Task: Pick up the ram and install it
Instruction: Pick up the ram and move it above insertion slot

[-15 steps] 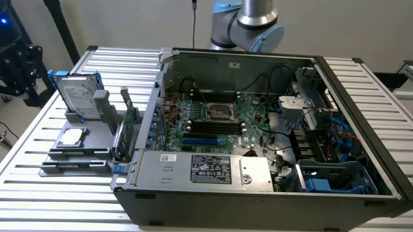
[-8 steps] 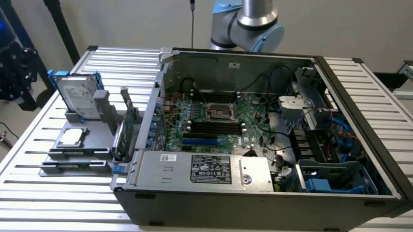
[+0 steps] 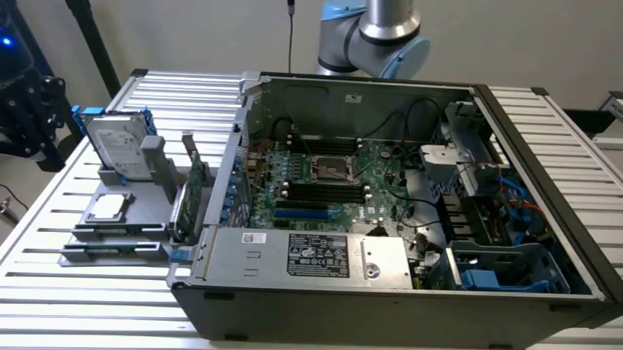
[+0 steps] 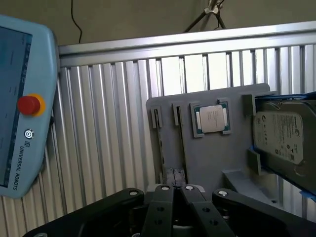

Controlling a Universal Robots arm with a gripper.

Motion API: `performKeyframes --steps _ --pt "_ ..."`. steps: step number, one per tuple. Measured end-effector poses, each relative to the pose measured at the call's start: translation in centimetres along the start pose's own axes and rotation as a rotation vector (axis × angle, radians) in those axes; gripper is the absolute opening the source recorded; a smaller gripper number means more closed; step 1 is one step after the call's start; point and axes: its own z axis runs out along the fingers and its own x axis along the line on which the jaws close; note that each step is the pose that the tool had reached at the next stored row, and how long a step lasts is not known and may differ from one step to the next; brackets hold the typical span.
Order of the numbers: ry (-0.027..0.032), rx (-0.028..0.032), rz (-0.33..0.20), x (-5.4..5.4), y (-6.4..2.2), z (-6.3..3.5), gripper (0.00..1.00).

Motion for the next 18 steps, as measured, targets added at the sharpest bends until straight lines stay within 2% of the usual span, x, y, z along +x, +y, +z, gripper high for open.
performKeyframes --steps 6,18 --pt "0.0006 0.0055 -0.099 -0.01 -0.01 0.20 0.11" --pt "0.0006 0.0061 -0.105 -0.01 -0.01 0.21 0.11"
